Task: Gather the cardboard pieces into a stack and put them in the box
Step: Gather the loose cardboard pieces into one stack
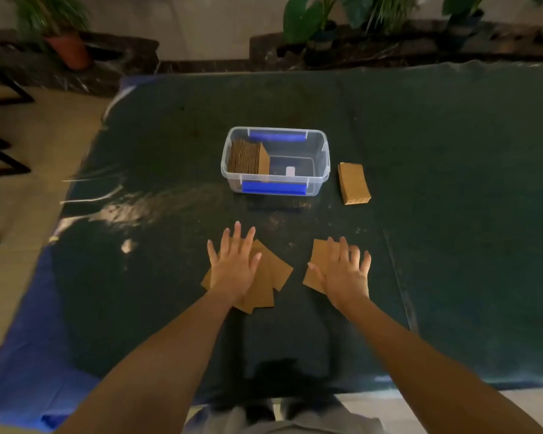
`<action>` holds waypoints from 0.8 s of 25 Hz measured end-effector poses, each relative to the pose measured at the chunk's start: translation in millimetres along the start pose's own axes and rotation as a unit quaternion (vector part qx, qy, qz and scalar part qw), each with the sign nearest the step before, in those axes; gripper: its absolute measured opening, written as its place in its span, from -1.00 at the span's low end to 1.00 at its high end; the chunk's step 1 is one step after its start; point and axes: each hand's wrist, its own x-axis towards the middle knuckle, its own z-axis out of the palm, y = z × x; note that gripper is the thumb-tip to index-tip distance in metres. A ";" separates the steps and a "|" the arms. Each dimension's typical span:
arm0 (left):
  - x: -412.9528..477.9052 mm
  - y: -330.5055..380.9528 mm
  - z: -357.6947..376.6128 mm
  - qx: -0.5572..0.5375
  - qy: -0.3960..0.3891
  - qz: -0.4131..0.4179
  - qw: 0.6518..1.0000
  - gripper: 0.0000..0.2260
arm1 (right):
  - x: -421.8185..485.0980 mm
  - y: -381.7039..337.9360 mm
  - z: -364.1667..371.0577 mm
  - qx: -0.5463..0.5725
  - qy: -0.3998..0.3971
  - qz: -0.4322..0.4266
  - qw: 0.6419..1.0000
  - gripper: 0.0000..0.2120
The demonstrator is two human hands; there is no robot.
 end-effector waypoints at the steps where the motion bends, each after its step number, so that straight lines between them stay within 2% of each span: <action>1: -1.4 -3.9 1.5 0.001 -0.010 -0.018 1.000 -0.49 | -1.8 0.1 1.4 -0.010 -0.004 0.015 1.000 -0.32; 6: -7.0 -21.4 11.2 -0.058 -0.024 -0.128 0.990 -0.38 | -1.0 -4.8 17.5 0.006 -0.027 0.062 0.998 -0.37; 11: -8.1 -27.5 1.7 -0.131 -0.003 -0.213 0.968 -0.26 | 1.6 -43.9 20.0 0.058 -0.021 0.032 0.998 -0.39; 15: -14.0 -35.8 -5.1 -0.280 0.015 -0.324 0.904 -0.34 | 7.4 -64.3 18.4 0.132 -0.031 -0.003 0.991 -0.43; 20: -38.7 -41.1 -1.3 -0.449 0.004 -0.434 0.781 -0.45 | 18.0 -89.5 6.5 0.214 -0.043 -0.004 0.976 -0.48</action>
